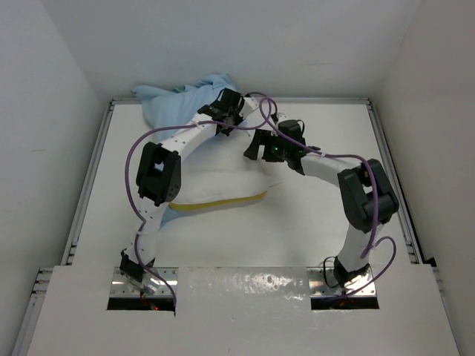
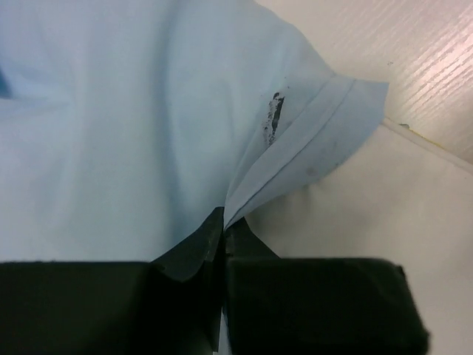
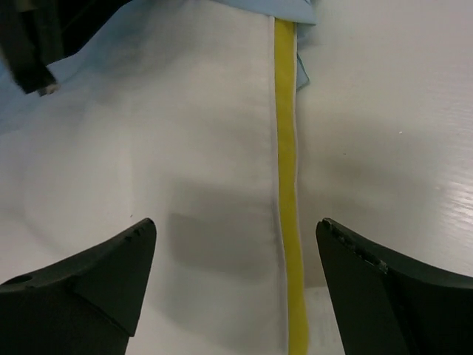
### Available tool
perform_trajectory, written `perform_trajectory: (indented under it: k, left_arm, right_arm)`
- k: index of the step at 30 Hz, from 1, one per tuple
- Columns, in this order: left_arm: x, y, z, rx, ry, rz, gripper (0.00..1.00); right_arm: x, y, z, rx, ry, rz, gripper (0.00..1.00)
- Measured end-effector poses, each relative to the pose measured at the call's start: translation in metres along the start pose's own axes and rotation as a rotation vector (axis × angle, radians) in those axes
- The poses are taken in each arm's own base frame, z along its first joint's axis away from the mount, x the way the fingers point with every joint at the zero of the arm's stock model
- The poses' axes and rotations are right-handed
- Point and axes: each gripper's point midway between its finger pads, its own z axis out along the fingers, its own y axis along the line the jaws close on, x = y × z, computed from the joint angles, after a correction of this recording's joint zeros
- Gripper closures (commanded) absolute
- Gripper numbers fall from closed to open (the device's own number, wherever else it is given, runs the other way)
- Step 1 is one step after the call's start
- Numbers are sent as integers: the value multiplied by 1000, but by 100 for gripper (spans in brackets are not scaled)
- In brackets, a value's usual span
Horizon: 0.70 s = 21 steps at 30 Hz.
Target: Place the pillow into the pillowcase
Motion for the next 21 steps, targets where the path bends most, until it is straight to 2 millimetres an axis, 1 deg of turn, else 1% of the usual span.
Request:
perform_trajectory:
  k: [2, 4, 5, 6, 7, 8, 9, 11, 13, 14, 15, 17, 18, 19, 21]
  left_arm:
    - [0, 0, 0, -2, -1, -2, 100]
    - [0, -4, 1, 18, -8, -15, 100]
    - [0, -9, -1, 38, -13, -23, 100]
    - [1, -15, -3, 71, -19, -30, 100]
    - [0, -21, -7, 104, -30, -42, 100]
    - [-4, -27, -12, 147, -50, -58, 100]
    - [-11, -33, -20, 194, -81, -73, 100]
    - [-30, -41, -42, 286, -154, -98, 100]
    - [-55, -42, -71, 357, -229, -110, 100]
    - [-62, -41, -84, 381, -253, -115, 100]
    - [-68, -40, -101, 410, -277, -114, 100]
    - [-71, -41, -127, 451, -295, -89, 100]
    - [-71, -44, -139, 470, -302, -61, 100]
    - [-72, -49, -150, 495, -310, -32, 100]
    - [-75, -63, -177, 560, -342, 41, 100]
  right_arm:
    - [8, -4, 13, -12, 14, 45, 15]
    - [19, -10, 23, -10, 36, 82, 26]
    - [31, -14, 33, -17, 67, 119, 35]
    - [38, -13, 40, -37, 89, 146, 47]
    - [42, -9, 46, -66, 107, 166, 77]
    - [44, -3, 52, -103, 120, 187, 93]
    - [42, 5, 56, -138, 124, 195, 100]
    - [36, 22, 61, -199, 127, 203, 100]
    - [31, 41, 61, -256, 114, 204, 100]
    - [28, 50, 59, -280, 92, 197, 100]
    - [26, 59, 54, -302, 63, 191, 100]
    - [17, 71, 38, -317, 2, 177, 100]
    - [7, 77, 28, -323, -41, 168, 100]
    - [-7, 86, 18, -334, -99, 162, 100]
    - [-44, 103, -1, -370, -237, 154, 100]
